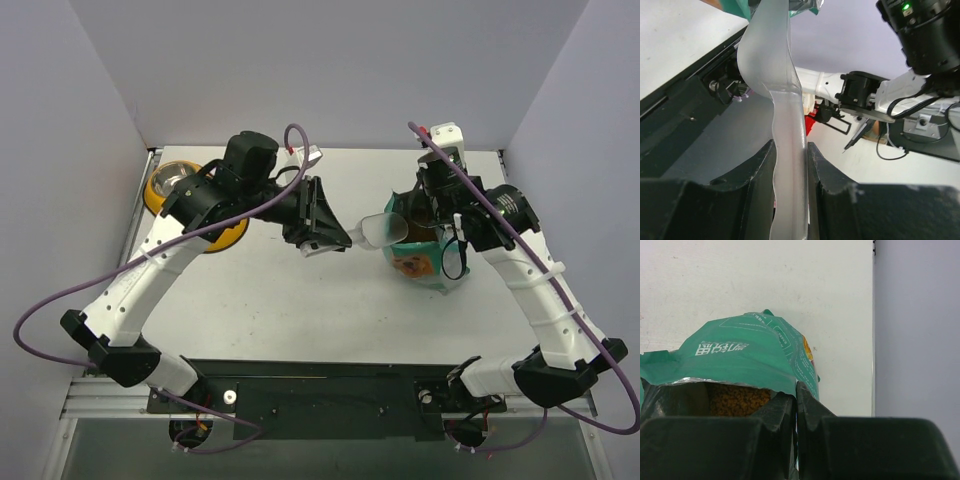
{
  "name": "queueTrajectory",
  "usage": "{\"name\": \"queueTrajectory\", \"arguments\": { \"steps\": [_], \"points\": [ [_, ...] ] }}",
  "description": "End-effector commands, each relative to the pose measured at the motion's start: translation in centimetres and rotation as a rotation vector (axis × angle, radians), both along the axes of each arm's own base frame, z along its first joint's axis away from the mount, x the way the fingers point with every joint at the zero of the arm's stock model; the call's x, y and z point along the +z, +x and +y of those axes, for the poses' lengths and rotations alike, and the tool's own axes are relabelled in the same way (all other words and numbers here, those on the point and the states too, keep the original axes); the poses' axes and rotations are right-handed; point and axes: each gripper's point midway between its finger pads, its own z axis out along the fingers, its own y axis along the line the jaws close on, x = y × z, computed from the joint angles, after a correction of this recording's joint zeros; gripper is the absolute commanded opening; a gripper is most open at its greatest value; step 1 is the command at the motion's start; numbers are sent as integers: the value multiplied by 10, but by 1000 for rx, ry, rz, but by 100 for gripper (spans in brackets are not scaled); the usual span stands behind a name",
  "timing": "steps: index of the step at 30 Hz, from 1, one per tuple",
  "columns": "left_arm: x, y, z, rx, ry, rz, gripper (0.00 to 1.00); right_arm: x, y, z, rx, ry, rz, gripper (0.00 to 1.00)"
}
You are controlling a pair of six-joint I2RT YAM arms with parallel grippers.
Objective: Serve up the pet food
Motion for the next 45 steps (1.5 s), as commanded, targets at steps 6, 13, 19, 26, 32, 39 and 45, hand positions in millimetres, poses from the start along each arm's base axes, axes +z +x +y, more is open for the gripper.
{"name": "queueTrajectory", "arguments": {
  "steps": [6, 13, 19, 26, 32, 39, 45],
  "points": [
    [2, 19, -35, 169, -131, 287, 0, 3, -4, 4, 22, -97, -37, 0],
    [-12, 46, -60, 373, -140, 513, 0, 2, 0, 18, 51, -72, -54, 0],
    [-34, 63, -83, 489, -81, 668, 0, 2, -1, 18, 48, -68, -59, 0],
    [-83, 88, -108, 595, 104, 736, 0, -1, -6, 15, 33, -46, -58, 0],
    [-120, 90, -142, 600, 202, 757, 0, -3, -4, 6, -14, -31, -62, 0],
    [-188, 89, -160, 582, 357, 676, 0, -19, -9, 5, -20, -4, -23, 0],
    [-219, 99, -182, 489, 320, 557, 0, -28, -12, -2, -39, -12, -10, 0]
  ]
}}
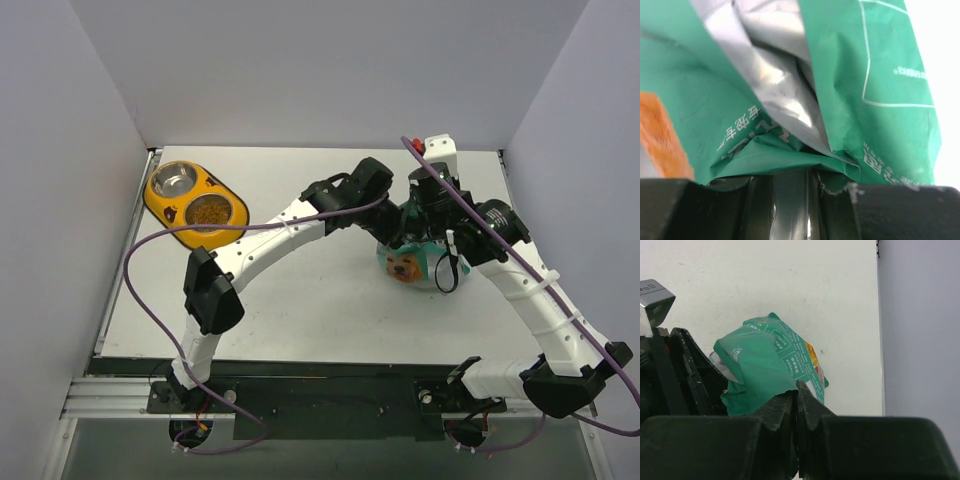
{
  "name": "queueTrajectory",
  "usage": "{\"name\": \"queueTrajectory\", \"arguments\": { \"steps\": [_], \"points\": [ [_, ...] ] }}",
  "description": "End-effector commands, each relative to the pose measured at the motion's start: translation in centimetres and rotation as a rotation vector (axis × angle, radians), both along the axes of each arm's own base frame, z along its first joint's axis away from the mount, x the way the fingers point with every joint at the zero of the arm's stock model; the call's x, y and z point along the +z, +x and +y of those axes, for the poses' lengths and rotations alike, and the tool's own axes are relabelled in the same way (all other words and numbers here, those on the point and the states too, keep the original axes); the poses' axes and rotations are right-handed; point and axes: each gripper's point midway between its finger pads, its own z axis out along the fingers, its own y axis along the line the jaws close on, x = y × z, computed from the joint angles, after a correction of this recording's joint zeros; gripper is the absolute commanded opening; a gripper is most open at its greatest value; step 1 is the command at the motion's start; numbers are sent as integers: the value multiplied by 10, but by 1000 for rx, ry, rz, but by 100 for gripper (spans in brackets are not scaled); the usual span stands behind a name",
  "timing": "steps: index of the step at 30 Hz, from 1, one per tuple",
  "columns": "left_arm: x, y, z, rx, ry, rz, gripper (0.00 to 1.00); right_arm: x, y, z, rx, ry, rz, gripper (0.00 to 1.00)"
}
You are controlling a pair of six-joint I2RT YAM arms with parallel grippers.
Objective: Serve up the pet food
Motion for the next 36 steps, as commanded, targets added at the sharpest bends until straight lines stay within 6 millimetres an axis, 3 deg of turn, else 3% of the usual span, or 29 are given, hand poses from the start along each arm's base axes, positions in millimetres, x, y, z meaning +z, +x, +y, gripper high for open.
{"name": "queueTrajectory", "arguments": {
  "steps": [1, 4, 11, 15, 19, 21, 27, 28, 32, 36],
  "points": [
    [-94, 10, -8, -49, 151, -45, 0, -12, -7, -12, -36, -12, 32, 0],
    [-83, 17, -25, -77, 20, -151, 0, -16, -6, -16, -56, -23, 28, 0],
    [-71, 18, -19, -151, -37, -369, 0, -14, -5, -27, -95, -39, 8, 0],
    [-40, 22, -11, -153, -114, -515, 0, -11, -7, -37, -125, -30, -3, 0],
    [6, 30, -4, -110, -247, -691, 0, -9, -4, -40, -141, -10, -3, 0],
    [15, 30, 0, -113, -257, -736, 0, -8, -2, -40, -145, -3, -1, 0],
    [31, 36, 6, -79, -253, -730, 0, -6, 3, -38, -154, 2, 15, 0],
    [44, 39, 7, -64, -263, -749, 0, -3, 3, -37, -153, 13, 13, 0],
    [65, 43, 13, -18, -275, -754, 0, 1, 5, -35, -152, 49, 18, 0],
    [106, 42, 14, 25, -404, -810, 0, 2, 13, -48, -223, 114, 21, 0]
  ]
}}
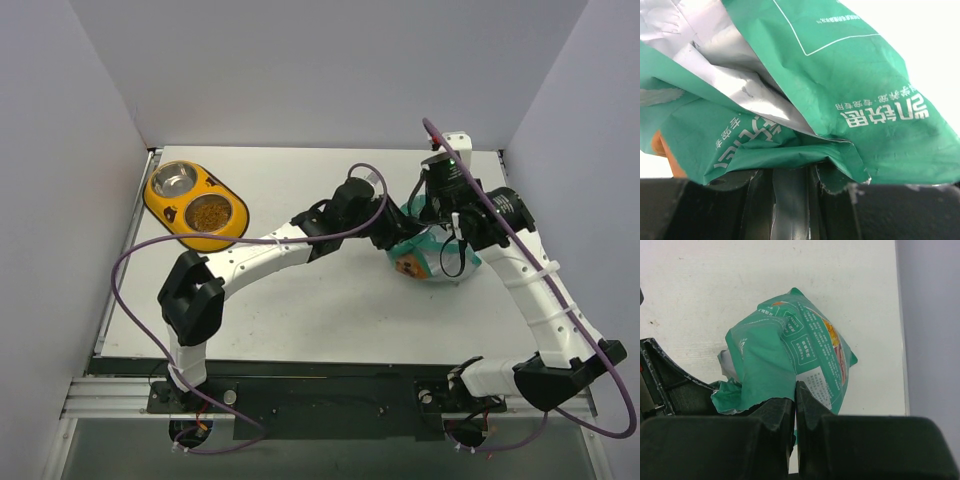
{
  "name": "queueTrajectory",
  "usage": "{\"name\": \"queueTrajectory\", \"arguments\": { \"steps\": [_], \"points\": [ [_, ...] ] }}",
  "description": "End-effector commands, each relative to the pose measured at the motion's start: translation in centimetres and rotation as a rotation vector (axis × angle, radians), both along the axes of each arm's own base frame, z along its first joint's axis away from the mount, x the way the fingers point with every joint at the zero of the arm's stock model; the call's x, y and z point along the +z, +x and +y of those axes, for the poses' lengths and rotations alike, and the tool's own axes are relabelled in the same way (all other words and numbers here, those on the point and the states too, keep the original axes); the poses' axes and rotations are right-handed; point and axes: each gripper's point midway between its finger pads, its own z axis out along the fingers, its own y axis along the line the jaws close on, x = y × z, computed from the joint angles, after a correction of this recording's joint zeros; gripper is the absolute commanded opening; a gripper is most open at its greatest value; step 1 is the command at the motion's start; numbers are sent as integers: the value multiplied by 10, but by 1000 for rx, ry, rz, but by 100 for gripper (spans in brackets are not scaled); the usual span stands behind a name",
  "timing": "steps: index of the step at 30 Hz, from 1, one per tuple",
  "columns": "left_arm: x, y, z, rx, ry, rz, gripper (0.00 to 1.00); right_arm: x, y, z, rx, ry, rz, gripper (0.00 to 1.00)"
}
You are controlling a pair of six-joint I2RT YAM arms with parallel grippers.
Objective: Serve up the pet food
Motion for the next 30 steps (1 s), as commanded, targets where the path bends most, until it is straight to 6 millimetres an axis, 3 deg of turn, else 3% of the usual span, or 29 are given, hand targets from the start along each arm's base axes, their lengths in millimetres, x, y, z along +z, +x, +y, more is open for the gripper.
{"name": "queueTrajectory", "arguments": {
  "steps": [1, 6, 17, 21, 22, 24, 27, 30],
  "points": [
    [125, 21, 15, 77, -286, -256, 0, 17, 10, -33, -145, 31, -38, 0],
    [142, 13, 17, 49, -361, -222, 0, 14, 20, -47, -215, 49, -23, 0],
    [156, 4, 34, 41, -347, -172, 0, 12, 28, -66, -274, 12, -17, 0],
    [157, 4, 45, 57, -297, -146, 0, 12, 29, -71, -290, -3, -18, 0],
    [147, 5, 48, 71, -261, -103, 0, 12, 30, -71, -289, -4, -18, 0],
    [147, 9, 52, 94, -248, -78, 0, 12, 30, -73, -295, -9, -21, 0],
    [131, 12, 51, 98, -177, -17, 0, 13, 30, -74, -297, -14, -25, 0],
    [138, 14, 44, 87, -186, -6, 0, 12, 30, -74, -294, -14, -22, 0]
  ]
}}
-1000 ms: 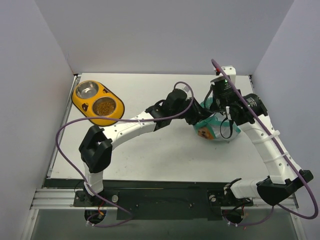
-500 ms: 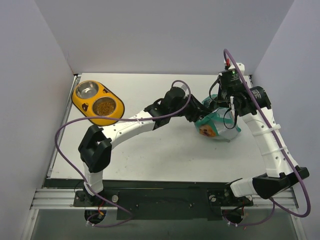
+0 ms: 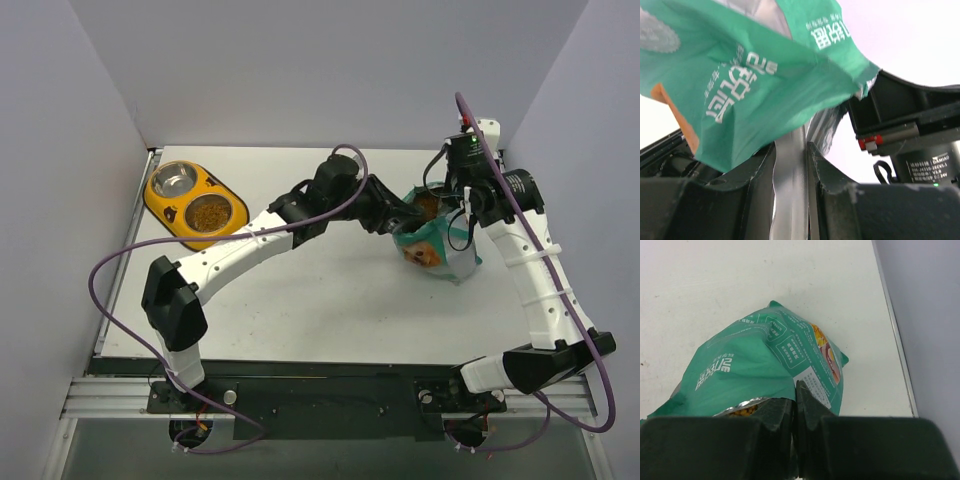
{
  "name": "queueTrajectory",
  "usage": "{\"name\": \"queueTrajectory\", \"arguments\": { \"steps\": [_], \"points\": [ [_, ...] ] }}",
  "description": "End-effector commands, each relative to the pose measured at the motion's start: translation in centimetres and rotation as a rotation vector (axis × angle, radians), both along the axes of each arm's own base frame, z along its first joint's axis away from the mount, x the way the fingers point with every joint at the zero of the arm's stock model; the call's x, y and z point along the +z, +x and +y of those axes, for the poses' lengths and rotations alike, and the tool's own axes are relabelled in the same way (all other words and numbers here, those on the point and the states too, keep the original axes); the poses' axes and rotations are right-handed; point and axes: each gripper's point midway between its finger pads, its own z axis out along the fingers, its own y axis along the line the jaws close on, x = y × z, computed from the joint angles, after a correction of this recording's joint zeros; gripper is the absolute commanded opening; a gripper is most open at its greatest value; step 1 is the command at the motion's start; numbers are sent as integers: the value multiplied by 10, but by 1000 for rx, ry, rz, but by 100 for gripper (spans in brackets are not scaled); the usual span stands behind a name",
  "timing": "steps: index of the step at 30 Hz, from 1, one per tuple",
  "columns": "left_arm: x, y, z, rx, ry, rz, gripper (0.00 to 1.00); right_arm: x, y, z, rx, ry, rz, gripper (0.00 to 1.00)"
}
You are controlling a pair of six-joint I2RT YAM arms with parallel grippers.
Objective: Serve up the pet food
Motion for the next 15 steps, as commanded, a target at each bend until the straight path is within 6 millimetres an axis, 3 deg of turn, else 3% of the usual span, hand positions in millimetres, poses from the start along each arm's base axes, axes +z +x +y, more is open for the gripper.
{"name": "queueTrajectory", "arguments": {
  "steps": [1, 10, 15],
  "points": [
    [81, 6, 14, 27, -126, -116, 0, 11, 0, -33, -108, -112, -20, 0],
    [94, 0, 16, -1, -195, -175, 0, 13, -4, -35, -110, -114, -31, 0],
    [85, -13, 31, -21, -183, -244, 0, 15, -6, -37, -112, -120, -40, 0]
  ]
}}
